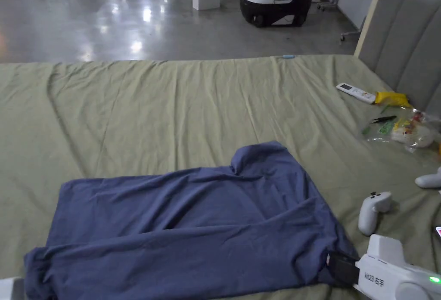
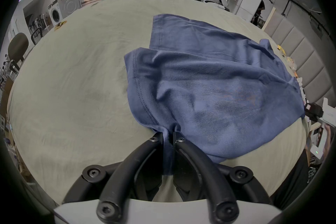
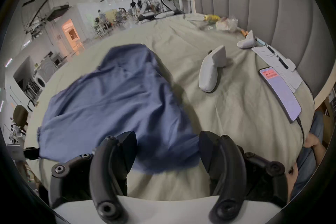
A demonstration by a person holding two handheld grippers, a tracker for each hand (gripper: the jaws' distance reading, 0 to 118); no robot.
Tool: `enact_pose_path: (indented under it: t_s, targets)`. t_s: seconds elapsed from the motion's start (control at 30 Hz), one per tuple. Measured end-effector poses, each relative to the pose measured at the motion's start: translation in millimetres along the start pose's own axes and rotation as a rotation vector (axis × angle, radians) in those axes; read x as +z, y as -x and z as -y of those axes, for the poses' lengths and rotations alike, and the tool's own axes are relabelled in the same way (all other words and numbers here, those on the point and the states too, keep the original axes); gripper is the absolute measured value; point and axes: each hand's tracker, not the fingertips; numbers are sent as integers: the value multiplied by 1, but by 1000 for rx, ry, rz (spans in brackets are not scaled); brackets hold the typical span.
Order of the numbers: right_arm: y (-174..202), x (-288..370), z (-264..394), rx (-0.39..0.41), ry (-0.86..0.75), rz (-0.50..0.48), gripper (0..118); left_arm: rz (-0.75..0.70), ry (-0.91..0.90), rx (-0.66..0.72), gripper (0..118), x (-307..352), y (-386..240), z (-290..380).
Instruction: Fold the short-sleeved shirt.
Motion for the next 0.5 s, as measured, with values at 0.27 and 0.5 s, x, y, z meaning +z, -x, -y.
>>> enact_pose_path:
  t_s: [0.27,0.5]
  targets:
    - [28,3,-1,164,-5,44,9,-24,-37,-39,9,5,0,2]
    - [41,57,-9,243,-93,134,8,27,-171,8,8,70,8,-8]
